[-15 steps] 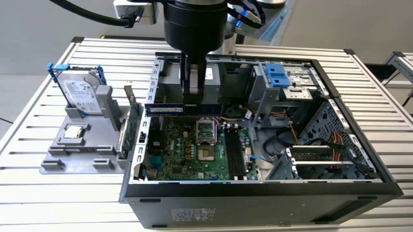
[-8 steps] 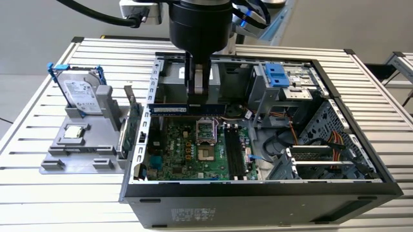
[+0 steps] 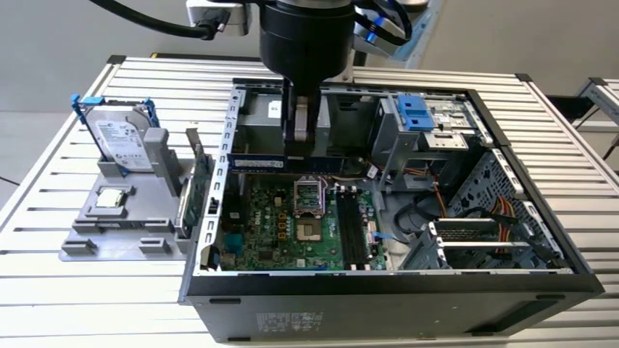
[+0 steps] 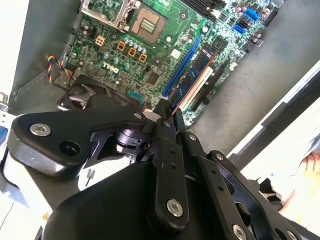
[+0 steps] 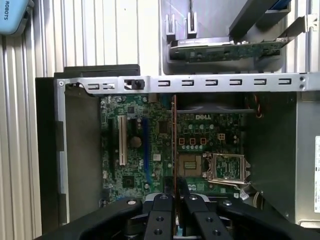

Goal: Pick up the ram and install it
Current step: 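Pick up the ram and move it above insertion slot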

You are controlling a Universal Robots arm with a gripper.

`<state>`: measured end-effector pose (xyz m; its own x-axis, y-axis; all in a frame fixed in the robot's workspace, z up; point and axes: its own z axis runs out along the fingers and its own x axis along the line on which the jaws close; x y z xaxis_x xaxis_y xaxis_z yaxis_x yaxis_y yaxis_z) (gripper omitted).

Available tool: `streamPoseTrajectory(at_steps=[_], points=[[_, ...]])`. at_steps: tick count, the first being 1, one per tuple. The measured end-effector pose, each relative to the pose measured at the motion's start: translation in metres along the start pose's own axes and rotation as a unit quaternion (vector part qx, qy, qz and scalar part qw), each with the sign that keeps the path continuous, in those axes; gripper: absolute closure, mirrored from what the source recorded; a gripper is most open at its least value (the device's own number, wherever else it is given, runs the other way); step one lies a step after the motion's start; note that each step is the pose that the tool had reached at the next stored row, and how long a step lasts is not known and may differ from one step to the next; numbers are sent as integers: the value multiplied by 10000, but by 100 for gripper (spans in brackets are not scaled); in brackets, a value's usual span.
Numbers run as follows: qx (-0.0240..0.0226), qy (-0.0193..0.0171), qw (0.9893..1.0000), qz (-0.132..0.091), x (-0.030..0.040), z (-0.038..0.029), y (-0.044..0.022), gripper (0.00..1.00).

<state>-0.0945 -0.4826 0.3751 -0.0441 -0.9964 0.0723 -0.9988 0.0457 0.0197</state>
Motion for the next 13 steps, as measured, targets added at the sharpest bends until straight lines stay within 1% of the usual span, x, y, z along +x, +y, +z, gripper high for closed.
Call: streamPoseTrajectory(at_steps=[9,13], points=[[-16,-4,9998,219,-3,-1,-62,100],[-17,-5,9997,242,-4,-2,-87,100]])
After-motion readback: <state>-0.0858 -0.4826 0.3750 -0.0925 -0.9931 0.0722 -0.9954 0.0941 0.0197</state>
